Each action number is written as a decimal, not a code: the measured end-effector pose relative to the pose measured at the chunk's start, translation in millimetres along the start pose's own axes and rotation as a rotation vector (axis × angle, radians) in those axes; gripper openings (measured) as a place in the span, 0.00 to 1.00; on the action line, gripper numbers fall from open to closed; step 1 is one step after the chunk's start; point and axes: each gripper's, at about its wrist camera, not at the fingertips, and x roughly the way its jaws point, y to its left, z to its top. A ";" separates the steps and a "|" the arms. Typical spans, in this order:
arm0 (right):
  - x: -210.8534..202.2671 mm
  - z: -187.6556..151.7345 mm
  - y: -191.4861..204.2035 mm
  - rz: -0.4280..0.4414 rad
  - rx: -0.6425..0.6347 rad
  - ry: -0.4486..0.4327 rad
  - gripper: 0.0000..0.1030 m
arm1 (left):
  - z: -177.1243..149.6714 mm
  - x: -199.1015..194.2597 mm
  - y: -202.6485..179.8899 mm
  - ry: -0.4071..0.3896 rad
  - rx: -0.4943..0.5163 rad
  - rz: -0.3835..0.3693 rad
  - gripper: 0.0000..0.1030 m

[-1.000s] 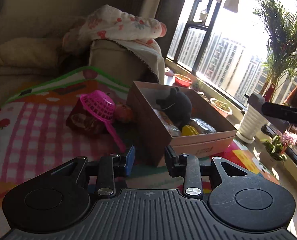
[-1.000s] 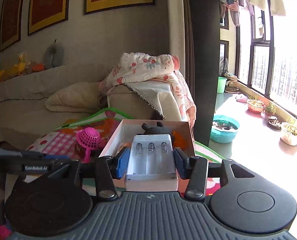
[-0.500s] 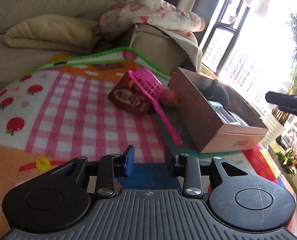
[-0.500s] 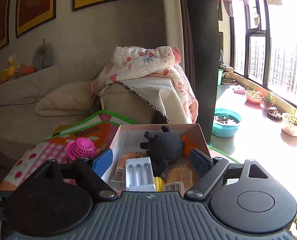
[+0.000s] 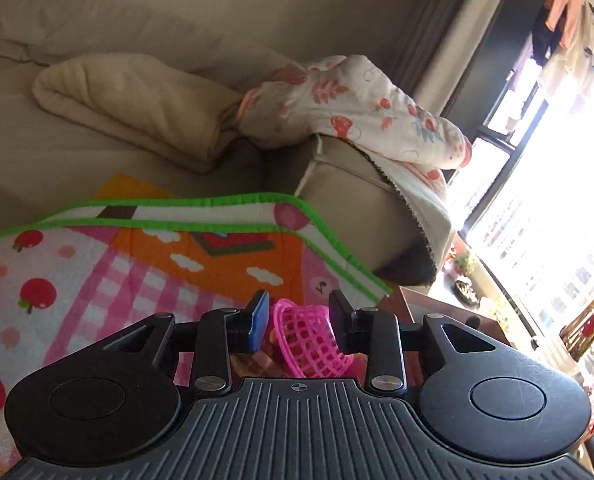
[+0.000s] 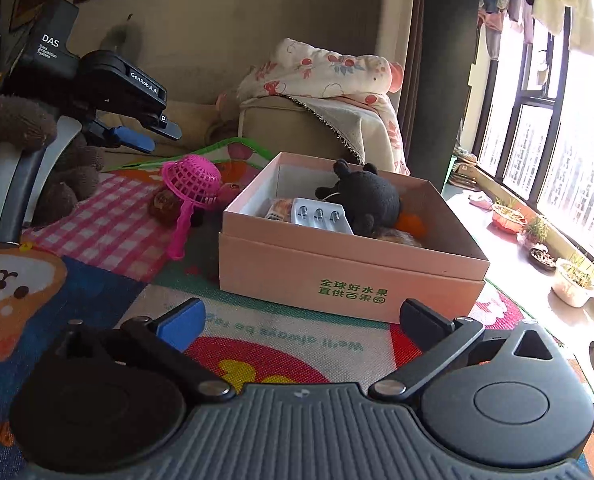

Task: Organize objects
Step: 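Grasp the pink mesh basket by its handle with the left tool and lift it, then carry the pink basket toward the box with the left tool while the right tool grasps the red quail-eggs pack, then lower the basket into the pink box with the left tool while the right tool drops the quail-eggs pack in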

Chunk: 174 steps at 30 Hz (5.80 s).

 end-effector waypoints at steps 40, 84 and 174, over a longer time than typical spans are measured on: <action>9.2 0.1 -8.8 -0.014 0.082 0.037 1.00 | -81.0 -63.5 26.7 0.480 0.219 -0.218 0.20; 6.9 -3.3 4.6 0.010 0.020 0.051 1.00 | -89.6 -28.5 -30.3 0.174 0.213 0.275 0.24; -85.5 -3.5 -46.3 0.052 0.073 0.067 0.74 | -66.9 -119.1 -121.5 0.047 0.606 -0.227 0.15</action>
